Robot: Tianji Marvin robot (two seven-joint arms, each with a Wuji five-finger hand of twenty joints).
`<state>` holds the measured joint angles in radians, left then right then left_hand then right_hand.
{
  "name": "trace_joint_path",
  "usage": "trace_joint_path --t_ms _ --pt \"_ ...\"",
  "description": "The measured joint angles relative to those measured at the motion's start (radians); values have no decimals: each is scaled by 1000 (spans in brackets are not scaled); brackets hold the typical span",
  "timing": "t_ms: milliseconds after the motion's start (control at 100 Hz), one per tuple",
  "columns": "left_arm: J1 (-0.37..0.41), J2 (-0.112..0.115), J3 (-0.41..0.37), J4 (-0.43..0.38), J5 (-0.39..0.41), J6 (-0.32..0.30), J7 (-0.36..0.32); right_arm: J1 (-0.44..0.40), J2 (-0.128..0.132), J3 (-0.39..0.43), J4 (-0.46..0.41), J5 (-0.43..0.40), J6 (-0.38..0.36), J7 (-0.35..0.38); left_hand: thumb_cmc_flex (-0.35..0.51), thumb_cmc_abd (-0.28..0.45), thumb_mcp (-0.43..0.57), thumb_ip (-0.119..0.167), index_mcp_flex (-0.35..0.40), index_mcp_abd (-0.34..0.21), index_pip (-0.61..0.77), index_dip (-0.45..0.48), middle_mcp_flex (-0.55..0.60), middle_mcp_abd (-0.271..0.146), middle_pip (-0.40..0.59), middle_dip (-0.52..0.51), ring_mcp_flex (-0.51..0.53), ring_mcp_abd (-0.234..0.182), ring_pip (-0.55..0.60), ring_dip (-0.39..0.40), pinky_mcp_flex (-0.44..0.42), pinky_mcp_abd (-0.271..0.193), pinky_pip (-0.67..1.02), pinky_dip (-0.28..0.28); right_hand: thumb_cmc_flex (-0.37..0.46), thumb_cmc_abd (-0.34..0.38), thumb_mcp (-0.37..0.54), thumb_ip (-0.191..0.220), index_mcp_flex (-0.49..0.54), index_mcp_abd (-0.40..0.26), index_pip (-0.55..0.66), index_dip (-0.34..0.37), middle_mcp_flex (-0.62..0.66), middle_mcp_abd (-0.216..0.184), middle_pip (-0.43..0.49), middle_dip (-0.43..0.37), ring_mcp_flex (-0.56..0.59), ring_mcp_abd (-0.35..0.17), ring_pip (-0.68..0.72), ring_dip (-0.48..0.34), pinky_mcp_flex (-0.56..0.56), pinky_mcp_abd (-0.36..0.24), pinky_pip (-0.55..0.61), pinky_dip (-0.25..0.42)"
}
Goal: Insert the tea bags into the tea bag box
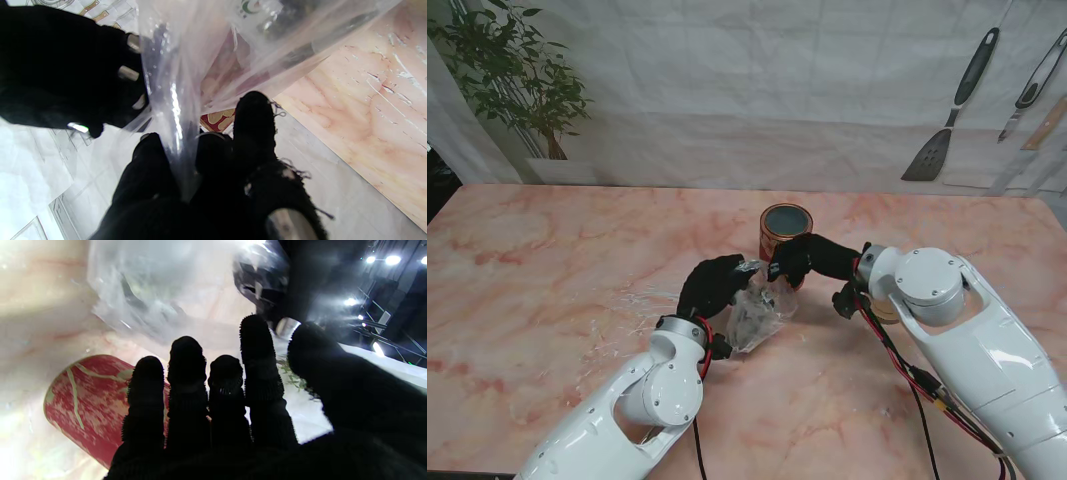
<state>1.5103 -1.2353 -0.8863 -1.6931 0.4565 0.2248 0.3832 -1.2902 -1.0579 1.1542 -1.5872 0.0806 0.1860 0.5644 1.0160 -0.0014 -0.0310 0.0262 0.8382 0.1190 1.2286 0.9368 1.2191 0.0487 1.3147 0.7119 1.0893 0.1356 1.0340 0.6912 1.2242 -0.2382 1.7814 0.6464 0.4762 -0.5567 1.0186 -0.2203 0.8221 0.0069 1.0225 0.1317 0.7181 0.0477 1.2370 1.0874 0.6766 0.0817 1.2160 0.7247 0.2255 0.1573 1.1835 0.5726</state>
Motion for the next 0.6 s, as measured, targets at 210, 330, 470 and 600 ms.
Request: trace_joint_path --t_ms 210,330,470,600 --pt "4 -1 1 0 -8 -36 6 26 0 -61 62 -1 -49 5 0 0 0 0 0 0 0 0 0 0 0 0 0 0 0 0 0 0 0 0 12 12 -20 0 9 -31 -18 -76 11 -3 23 0 11 0 10 0 3 0 6 0" --pt "7 -1 1 0 -21 -57 6 42 -2 -87 88 10 -50 15 0 0 0 0 0 0 0 0 0 0 0 0 0 0 0 0 0 0 0 0 26 12 -23 0 8 -46 -29 -94 18 -6 35 0 11 0 14 0 8 0 21 0" --pt "8 -1 5 2 -21 -59 6 54 -3 -102 99 17 -49 38 0 0 0 0 0 0 0 0 0 0 0 0 0 0 0 0 0 0 0 0 28 35 -35 0 7 -59 -30 -101 24 -11 37 0 11 0 22 0 9 0 22 1" --pt "8 -2 5 4 -28 -58 6 55 -1 -101 95 20 -48 58 0 0 0 0 0 0 0 0 0 0 0 0 0 0 0 0 0 0 0 0 40 36 -48 0 -17 -100 -33 -115 34 -12 43 0 12 0 22 0 9 0 22 1"
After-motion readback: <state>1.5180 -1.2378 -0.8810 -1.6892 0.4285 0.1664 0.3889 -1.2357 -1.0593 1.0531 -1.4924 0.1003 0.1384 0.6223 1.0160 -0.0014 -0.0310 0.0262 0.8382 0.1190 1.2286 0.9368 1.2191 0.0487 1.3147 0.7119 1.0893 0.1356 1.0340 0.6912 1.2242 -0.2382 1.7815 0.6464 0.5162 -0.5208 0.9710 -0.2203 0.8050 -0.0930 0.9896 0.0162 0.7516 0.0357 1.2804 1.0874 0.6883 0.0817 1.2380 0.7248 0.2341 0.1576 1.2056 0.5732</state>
